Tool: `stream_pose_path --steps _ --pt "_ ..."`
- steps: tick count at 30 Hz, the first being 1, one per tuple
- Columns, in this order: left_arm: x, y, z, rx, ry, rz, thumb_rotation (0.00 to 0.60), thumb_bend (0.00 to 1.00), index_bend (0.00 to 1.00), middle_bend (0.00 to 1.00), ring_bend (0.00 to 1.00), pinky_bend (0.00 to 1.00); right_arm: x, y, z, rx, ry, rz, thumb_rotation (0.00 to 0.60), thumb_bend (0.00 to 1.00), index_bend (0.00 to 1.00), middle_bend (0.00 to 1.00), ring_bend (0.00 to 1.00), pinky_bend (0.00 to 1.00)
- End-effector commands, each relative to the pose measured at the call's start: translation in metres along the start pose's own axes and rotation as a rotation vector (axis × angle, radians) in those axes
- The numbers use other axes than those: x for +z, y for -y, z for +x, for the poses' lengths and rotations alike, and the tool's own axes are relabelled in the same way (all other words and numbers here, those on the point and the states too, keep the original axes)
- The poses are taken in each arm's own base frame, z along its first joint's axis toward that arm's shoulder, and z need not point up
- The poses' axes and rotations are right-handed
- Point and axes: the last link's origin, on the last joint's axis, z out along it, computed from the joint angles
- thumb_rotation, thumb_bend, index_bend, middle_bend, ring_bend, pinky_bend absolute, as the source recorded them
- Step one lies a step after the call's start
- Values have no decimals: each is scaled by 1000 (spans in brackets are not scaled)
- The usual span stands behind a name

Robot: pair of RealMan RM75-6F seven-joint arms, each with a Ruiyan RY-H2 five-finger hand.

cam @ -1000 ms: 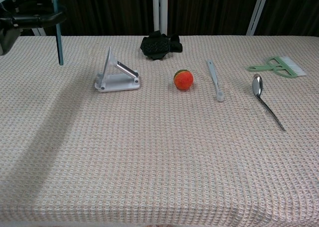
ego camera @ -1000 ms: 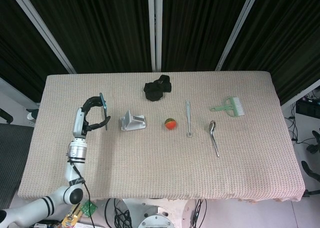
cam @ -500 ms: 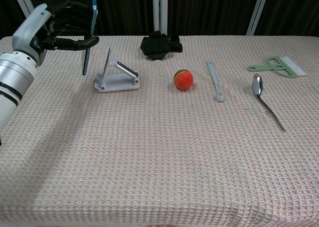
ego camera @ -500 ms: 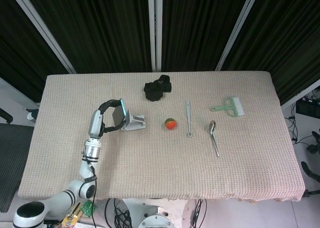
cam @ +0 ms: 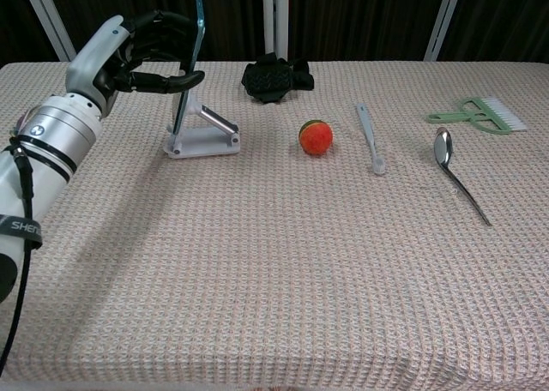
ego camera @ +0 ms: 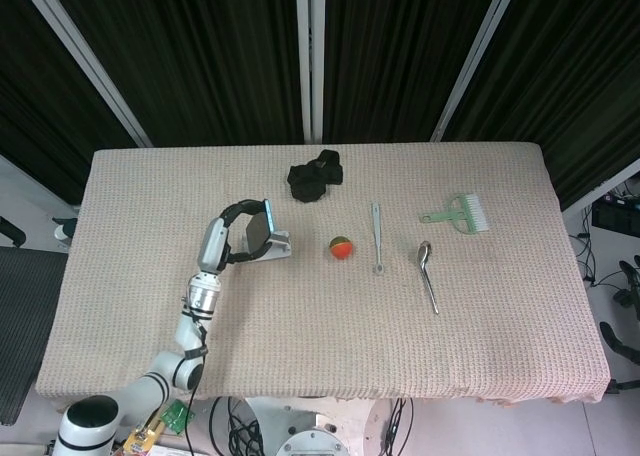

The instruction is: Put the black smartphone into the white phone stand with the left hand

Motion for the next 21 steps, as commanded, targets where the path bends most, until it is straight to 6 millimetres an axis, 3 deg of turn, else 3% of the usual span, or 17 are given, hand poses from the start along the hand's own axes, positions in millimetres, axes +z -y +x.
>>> stream_pose_path --steps 1,21 --pt "2 3 -1 -4 3 10 600 345 645 703 349 232 -1 -1 3 -7 -5 -6 600 200 0 0 0 0" --pt "1 18 -6 -43 10 75 600 345 647 703 348 239 1 3 6 -18 -3 -13 600 200 0 0 0 0"
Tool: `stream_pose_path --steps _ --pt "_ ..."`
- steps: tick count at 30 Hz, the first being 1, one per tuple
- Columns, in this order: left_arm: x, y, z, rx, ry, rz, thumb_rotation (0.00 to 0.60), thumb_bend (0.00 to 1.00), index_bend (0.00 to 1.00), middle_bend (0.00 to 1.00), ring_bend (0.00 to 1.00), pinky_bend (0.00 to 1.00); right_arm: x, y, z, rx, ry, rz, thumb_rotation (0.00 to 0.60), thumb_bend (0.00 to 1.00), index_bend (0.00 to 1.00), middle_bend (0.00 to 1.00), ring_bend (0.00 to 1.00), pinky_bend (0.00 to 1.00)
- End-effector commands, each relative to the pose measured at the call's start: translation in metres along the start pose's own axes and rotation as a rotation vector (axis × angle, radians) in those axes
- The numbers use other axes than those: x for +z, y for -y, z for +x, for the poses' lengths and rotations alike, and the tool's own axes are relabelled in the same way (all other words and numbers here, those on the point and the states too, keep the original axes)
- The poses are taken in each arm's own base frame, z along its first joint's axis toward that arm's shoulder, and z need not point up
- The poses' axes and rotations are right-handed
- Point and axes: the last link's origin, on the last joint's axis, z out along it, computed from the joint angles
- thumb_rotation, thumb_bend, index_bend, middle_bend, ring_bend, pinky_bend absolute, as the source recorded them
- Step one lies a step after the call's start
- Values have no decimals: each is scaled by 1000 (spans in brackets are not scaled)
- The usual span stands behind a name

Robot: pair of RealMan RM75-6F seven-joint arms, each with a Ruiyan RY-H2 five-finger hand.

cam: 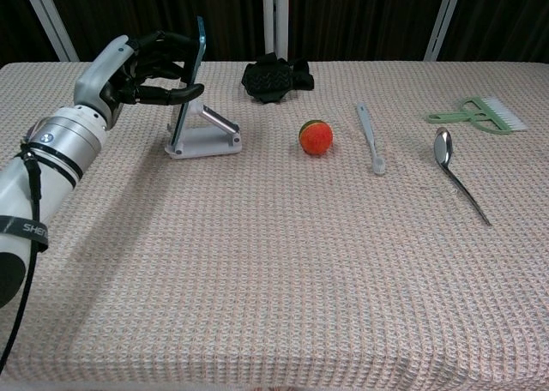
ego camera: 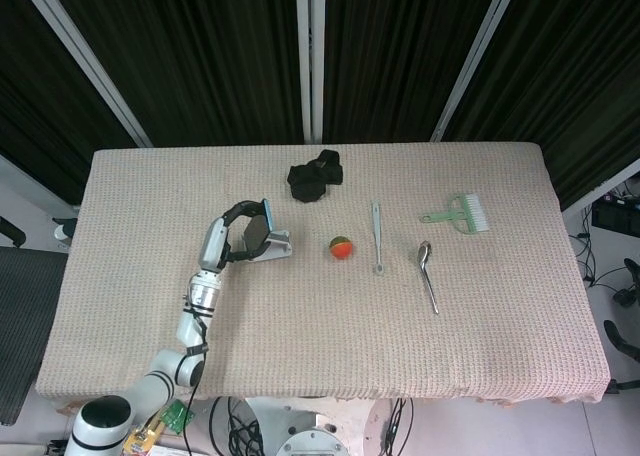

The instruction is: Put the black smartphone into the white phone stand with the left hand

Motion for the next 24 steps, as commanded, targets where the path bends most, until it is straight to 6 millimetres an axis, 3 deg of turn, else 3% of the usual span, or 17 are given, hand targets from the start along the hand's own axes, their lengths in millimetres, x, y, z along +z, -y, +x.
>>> stream_pose_path --steps 1,24 --pt "0 0 -2 -6 -2 3 600 345 646 703 348 239 0 -1 0 -1 2 -3 600 200 0 0 0 0" --pt "0 11 1 -10 -8 50 600 346 646 702 348 249 -1 -1 0 -12 18 -12 600 199 0 0 0 0"
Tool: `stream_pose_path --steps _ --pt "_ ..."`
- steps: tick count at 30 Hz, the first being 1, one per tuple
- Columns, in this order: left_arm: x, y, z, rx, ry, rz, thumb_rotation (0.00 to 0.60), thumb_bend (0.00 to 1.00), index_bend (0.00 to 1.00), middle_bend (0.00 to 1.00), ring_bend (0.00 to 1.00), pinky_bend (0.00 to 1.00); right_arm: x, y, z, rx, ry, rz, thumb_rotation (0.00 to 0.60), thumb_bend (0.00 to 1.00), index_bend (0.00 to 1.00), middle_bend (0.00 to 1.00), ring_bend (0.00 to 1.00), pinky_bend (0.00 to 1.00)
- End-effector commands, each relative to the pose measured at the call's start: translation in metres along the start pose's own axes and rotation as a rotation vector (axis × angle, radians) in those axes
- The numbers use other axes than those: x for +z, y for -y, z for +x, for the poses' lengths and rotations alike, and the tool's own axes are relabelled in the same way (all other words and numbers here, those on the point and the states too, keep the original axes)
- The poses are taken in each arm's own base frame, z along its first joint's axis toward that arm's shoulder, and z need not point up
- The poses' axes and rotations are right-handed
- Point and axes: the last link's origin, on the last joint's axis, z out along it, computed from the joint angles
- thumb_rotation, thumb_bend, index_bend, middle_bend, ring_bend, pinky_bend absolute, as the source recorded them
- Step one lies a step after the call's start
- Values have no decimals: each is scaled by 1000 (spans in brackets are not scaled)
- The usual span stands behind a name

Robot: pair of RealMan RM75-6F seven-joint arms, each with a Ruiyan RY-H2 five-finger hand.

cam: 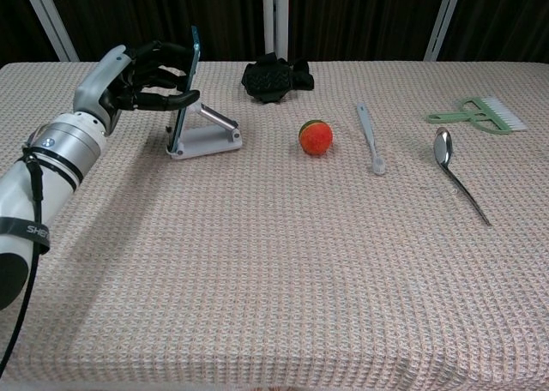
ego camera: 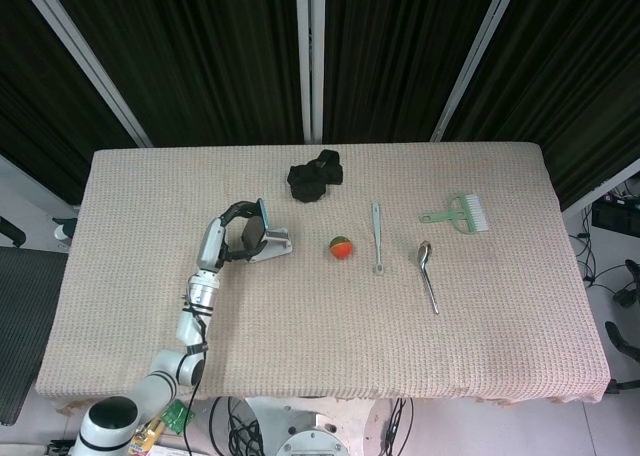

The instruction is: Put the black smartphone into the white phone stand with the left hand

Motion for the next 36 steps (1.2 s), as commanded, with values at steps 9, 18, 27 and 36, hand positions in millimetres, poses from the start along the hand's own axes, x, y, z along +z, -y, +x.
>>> stream_pose_path --steps 9,18,27,36 --pt "-2 1 -5 -25 60 4 600 253 285 320 229 244 0 -1 0 -6 4 -10 600 200 0 0 0 0" --pt "0 2 -4 -24 58 11 600 189 70 3 105 221 1 -1 2 -6 -1 -13 600 200 0 0 0 0" --pt "-5 1 -2 -40 60 -12 600 147 43 0 79 210 0 -3 2 -8 -5 -19 600 200 0 0 0 0" --pt "-28 -3 18 25 75 -101 600 90 42 0 76 209 5 -2 -2 1 2 -21 600 201 0 0 0 0"
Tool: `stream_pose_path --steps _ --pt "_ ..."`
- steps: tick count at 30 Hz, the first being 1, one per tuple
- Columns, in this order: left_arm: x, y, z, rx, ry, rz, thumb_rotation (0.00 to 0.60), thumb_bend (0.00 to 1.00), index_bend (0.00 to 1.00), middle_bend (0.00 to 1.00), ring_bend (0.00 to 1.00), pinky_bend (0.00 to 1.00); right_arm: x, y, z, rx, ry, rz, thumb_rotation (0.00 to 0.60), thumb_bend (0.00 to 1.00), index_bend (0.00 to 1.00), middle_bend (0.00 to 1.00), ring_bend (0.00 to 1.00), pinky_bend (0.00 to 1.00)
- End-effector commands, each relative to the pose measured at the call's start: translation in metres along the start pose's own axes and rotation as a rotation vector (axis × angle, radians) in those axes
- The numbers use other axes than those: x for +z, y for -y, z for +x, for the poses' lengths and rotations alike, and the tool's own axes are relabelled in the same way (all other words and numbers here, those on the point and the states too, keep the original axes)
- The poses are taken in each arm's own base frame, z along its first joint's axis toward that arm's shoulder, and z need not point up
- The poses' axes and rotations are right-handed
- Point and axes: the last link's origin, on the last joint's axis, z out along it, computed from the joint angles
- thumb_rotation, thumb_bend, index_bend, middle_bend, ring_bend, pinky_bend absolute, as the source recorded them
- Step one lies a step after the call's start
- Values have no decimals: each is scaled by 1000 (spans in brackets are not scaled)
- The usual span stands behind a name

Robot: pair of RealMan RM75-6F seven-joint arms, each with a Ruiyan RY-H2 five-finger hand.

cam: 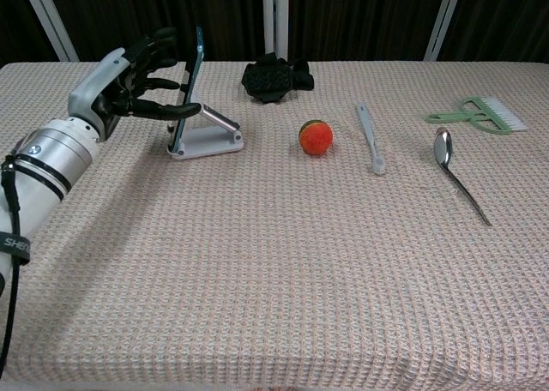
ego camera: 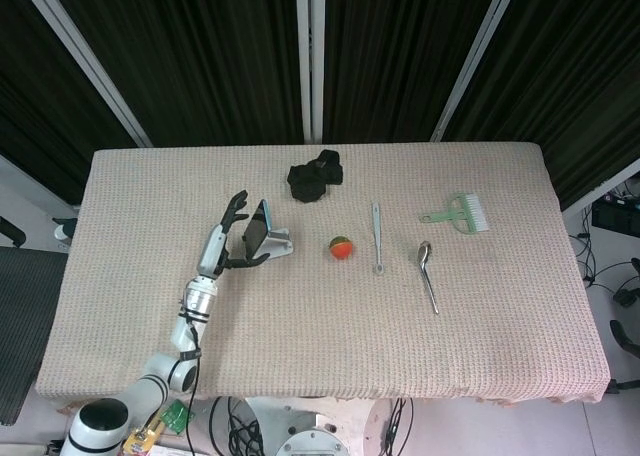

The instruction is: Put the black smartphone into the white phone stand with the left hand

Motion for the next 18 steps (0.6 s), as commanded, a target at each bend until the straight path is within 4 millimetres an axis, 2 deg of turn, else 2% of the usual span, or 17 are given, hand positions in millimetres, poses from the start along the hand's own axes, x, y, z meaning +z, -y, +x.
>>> stream_pose_path --steps 1,4,5,7,11,15,18 --pt "-20 -3 19 80 15 -49 600 88 42 0 76 209 3 1 -3 5 9 3 600 200 0 0 0 0" --pt "-44 -4 54 234 12 -61 600 94 43 2 76 209 6 6 -8 15 14 23 600 199 0 0 0 0" --pt "-54 -7 72 306 6 -53 600 101 44 8 76 209 6 8 -11 20 18 33 600 199 0 0 0 0" --pt "-75 -12 107 457 -2 4 600 114 53 27 76 209 7 11 -16 26 26 50 600 200 0 0 0 0" --pt "-122 -33 161 773 -11 143 589 110 75 66 76 209 8 17 -26 43 35 86 600 193 0 0 0 0" --pt "-166 -50 190 995 -5 272 469 101 84 75 76 209 8 21 -33 46 31 122 600 179 0 0 0 0" --pt "-191 -57 204 1083 -26 314 440 101 84 75 76 209 9 21 -38 41 25 128 600 176 0 0 0 0"
